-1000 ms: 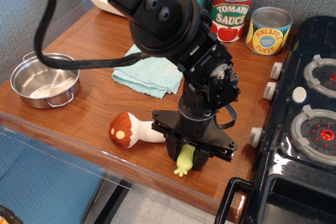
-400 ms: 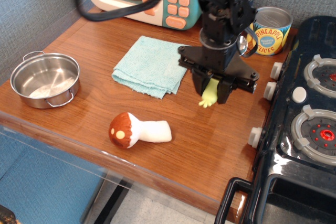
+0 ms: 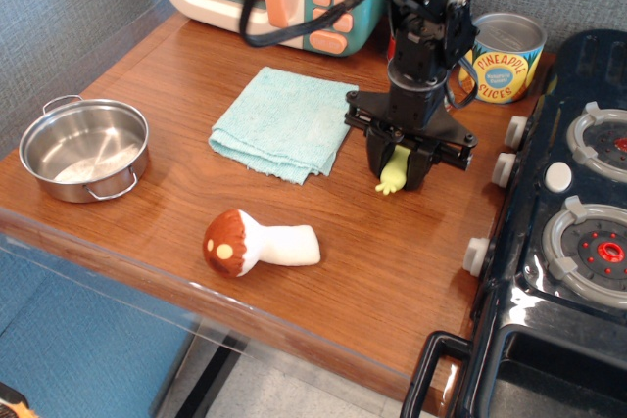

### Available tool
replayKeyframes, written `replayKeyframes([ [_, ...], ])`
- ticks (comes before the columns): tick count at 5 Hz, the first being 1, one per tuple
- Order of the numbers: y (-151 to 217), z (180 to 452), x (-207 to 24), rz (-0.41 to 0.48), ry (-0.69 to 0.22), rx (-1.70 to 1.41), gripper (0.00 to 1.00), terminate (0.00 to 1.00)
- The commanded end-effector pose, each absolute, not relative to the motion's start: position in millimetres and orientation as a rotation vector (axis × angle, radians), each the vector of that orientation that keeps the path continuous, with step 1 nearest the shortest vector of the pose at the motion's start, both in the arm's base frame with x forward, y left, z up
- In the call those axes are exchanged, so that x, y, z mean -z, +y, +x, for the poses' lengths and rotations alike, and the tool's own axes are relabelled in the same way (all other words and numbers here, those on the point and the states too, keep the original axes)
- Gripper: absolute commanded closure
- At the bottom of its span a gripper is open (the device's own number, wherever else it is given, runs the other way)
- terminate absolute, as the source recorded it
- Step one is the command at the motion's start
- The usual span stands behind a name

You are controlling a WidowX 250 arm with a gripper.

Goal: Move the corn back a few inches

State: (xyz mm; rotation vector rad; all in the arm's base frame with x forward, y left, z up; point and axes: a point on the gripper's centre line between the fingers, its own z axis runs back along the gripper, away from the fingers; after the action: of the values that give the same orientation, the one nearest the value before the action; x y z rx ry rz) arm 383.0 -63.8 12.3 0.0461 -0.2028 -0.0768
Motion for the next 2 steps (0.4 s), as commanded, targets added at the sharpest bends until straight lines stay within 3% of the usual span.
replayKeyframes([
  [1, -52, 390, -26, 0.040, -0.232, 0.081, 0.00, 0.00],
  [2, -57, 384, -58, -0.007, -0.258, 0.114, 0.00, 0.00],
])
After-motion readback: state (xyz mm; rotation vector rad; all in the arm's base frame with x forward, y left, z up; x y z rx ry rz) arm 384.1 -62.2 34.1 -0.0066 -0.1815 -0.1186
